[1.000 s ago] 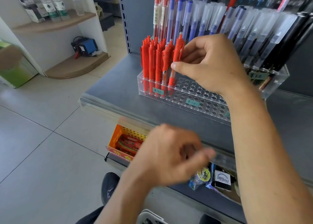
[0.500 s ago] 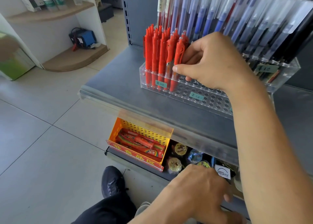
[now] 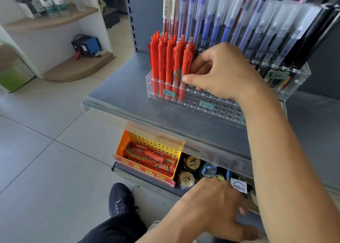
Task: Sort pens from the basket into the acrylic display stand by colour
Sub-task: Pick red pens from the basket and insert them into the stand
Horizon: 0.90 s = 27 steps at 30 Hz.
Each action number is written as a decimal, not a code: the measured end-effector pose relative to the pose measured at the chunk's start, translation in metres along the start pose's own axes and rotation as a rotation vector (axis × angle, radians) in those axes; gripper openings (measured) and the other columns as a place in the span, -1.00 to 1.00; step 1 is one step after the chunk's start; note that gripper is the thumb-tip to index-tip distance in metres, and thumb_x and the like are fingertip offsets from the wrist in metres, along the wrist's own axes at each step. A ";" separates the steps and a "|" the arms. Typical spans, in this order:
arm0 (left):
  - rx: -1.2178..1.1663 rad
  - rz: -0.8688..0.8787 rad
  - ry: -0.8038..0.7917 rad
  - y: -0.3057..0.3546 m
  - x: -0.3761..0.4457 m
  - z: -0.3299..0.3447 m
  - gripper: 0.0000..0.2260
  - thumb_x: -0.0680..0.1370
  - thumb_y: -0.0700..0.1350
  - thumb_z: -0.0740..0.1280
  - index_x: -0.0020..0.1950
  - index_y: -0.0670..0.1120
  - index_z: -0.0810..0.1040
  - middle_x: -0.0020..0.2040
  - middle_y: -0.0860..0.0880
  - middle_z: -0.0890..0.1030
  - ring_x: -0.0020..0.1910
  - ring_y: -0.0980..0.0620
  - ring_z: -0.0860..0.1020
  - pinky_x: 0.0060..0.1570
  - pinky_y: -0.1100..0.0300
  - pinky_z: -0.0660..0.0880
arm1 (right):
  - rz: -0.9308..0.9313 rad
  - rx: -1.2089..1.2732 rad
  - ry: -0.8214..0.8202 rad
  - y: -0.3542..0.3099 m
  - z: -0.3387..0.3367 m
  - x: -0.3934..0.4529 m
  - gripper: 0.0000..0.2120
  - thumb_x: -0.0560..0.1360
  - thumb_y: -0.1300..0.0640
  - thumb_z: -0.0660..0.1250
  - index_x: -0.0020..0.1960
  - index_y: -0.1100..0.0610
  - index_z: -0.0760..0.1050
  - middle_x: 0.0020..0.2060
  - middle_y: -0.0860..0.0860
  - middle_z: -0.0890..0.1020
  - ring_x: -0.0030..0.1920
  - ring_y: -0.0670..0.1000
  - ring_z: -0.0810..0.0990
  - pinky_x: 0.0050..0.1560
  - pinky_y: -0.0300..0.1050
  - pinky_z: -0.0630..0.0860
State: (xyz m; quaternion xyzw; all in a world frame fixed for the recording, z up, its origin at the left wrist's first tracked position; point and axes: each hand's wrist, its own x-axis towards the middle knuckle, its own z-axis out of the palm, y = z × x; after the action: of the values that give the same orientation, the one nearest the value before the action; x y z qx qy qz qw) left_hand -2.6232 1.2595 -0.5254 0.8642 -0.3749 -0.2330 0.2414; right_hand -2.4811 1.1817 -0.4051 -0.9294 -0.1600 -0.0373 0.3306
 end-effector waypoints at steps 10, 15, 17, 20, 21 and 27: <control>0.001 -0.005 0.085 -0.011 -0.002 0.009 -0.63 0.52 0.28 0.30 0.17 0.11 0.66 -0.01 0.08 0.71 -0.10 0.01 0.63 -0.05 0.03 0.60 | 0.022 0.031 0.019 0.000 -0.003 -0.020 -0.88 0.48 0.00 0.53 -0.07 0.03 0.69 -0.29 -0.12 0.68 -0.26 -0.20 0.66 -0.19 -0.30 0.54; 0.048 -0.007 0.094 -0.013 -0.006 0.015 -0.63 0.55 0.29 0.31 0.17 0.10 0.66 -0.03 0.09 0.71 -0.08 0.04 0.63 -0.13 0.10 0.54 | 0.040 0.031 0.004 -0.001 -0.001 -0.038 -0.90 0.48 0.00 0.52 -0.07 0.01 0.69 -0.29 -0.11 0.68 -0.26 -0.17 0.66 -0.18 -0.24 0.57; 0.061 -0.012 0.100 -0.013 -0.008 0.018 -0.64 0.55 0.29 0.31 0.17 0.10 0.66 -0.02 0.09 0.71 -0.06 0.05 0.63 -0.18 0.14 0.46 | 0.053 0.040 0.011 -0.001 -0.002 -0.045 -0.90 0.49 -0.01 0.52 -0.07 0.01 0.68 -0.28 -0.10 0.68 -0.24 -0.14 0.67 -0.16 -0.20 0.57; 0.069 -0.009 0.087 -0.014 -0.011 0.021 -0.63 0.56 0.28 0.29 0.18 0.09 0.65 -0.02 0.09 0.71 -0.05 0.05 0.64 -0.16 0.13 0.49 | 0.075 0.036 0.011 0.001 -0.002 -0.060 -0.89 0.50 -0.01 0.50 -0.04 0.01 0.68 -0.27 -0.10 0.69 -0.22 -0.12 0.68 -0.14 -0.19 0.58; 0.074 -0.011 0.083 -0.014 -0.013 0.022 -0.63 0.57 0.29 0.28 0.18 0.08 0.65 -0.02 0.09 0.71 -0.05 0.05 0.65 -0.12 0.11 0.54 | 0.081 0.033 0.010 0.002 0.000 -0.066 -0.89 0.51 -0.01 0.50 -0.03 0.01 0.68 -0.27 -0.10 0.68 -0.22 -0.11 0.68 -0.13 -0.17 0.60; 0.061 -0.060 0.100 -0.018 -0.026 0.033 -0.62 0.55 0.31 0.29 0.16 0.09 0.65 -0.02 0.12 0.70 -0.06 0.09 0.64 -0.02 0.05 0.60 | 0.101 0.053 0.012 0.005 0.012 -0.105 -0.88 0.51 -0.02 0.48 0.01 -0.02 0.67 -0.21 -0.14 0.67 -0.19 -0.14 0.65 -0.02 -0.05 0.64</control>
State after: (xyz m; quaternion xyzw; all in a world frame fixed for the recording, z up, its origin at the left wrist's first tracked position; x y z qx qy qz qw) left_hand -2.6483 1.2826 -0.5558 0.8927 -0.3430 -0.1851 0.2263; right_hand -2.5795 1.1569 -0.4356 -0.9269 -0.1119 -0.0217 0.3576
